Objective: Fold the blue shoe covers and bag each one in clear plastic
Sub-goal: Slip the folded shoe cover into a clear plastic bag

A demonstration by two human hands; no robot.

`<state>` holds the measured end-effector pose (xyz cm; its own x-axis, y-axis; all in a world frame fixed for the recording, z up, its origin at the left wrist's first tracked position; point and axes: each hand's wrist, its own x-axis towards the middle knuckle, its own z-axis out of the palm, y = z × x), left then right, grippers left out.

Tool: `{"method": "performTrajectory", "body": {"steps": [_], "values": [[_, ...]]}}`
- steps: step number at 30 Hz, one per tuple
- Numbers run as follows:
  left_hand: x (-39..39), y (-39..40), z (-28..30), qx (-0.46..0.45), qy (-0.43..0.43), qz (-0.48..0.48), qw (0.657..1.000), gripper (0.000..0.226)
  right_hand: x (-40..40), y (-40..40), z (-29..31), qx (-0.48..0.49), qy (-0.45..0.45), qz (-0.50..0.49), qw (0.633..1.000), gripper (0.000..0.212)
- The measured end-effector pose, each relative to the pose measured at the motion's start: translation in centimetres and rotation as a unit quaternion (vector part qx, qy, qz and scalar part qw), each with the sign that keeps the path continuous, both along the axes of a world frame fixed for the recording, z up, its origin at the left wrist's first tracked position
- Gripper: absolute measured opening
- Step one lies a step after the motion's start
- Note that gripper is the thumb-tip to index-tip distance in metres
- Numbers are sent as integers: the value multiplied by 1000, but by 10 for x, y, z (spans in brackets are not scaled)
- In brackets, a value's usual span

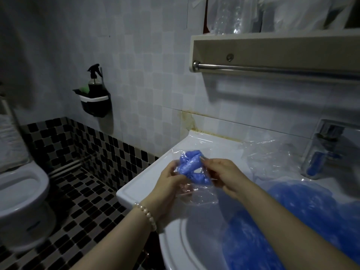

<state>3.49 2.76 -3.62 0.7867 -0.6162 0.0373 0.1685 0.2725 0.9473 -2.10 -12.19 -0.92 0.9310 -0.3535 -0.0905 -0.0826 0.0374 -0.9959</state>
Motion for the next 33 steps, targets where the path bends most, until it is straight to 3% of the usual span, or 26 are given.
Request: {"method": "performTrajectory", "body": {"steps": [4,7,11,15,18,24,29,33], "values": [[-2,0,-2,25,-37,33,998,55,4,8,-3,20,-47,-64,997,19],[0,0,-4,29,-38,52,997,41,5,14,-4,15,-65,-89,994,20],[-2,1,-1,32,-36,55,997,37,4,16,0,24,-55,-61,996,20],[-1,0,0,32,-12,61,998,37,1,13,0,-63,-6,-37,997,17],[0,-1,2,27,3,67,997,21,2,12,-7,-82,-11,-64,995,19],[-1,-4,1,10,10,91,996,26,2,10,-6,-21,-24,-54,998,4],[1,-4,3,6,38,94,995,25,-3,13,-3,-13,52,22,998,21],[2,-1,1,0,23,72,997,25,-2,11,-4,39,33,21,998,31]]}}
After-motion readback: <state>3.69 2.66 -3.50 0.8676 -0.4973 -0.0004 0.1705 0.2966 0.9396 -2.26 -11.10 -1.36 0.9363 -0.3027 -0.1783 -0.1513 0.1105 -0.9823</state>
